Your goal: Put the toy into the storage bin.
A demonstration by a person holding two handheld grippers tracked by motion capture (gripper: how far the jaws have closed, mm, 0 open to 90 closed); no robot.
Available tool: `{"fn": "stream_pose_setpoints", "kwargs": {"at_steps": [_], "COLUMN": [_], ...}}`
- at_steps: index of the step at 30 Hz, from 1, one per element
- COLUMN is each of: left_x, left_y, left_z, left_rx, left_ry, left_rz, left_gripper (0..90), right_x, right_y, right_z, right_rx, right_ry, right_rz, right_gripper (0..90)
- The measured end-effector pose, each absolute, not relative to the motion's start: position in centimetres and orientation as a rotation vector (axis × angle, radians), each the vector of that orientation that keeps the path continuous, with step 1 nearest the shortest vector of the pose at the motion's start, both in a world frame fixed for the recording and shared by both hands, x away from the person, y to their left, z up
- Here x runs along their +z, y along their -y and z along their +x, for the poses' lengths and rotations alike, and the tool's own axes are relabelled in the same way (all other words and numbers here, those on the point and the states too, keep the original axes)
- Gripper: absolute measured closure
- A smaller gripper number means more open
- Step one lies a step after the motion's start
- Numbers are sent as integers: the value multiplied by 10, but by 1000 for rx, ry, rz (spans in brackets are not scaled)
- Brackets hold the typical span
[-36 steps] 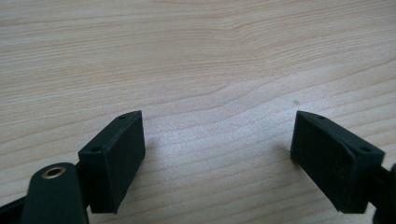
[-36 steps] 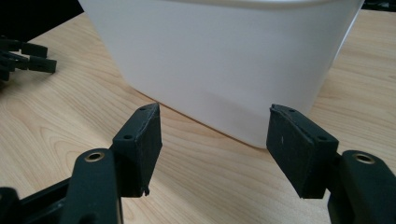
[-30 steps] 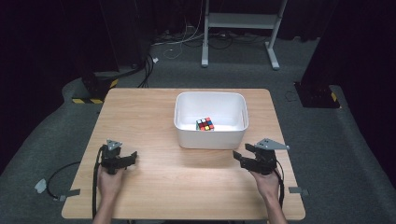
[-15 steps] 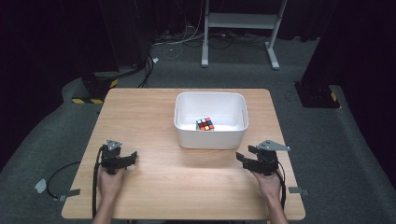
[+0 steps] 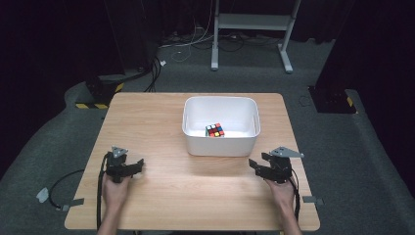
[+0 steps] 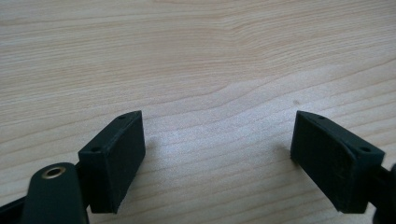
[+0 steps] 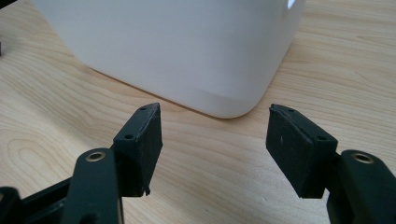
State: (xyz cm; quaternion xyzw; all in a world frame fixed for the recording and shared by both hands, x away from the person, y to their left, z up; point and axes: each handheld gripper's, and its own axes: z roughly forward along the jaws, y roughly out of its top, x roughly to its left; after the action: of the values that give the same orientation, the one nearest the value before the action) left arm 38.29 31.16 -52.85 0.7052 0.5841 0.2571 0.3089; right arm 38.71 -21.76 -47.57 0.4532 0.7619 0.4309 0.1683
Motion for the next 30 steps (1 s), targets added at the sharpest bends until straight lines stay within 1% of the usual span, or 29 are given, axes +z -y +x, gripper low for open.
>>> {"fn": "stream_pose_setpoints", "kwargs": {"at_steps": [30], "left_x": [-528], "left_y": [-312], "left_z": [383], "left_rx": [680], "left_ry": [-1544], "left_rz": [1865], "left_gripper": [180], "right_x": [-497], "right_y": [221], "right_z": [408], "right_rx": [1024], "right_ry": [-2152], "right_rz": [1364], "right_gripper": [367]}}
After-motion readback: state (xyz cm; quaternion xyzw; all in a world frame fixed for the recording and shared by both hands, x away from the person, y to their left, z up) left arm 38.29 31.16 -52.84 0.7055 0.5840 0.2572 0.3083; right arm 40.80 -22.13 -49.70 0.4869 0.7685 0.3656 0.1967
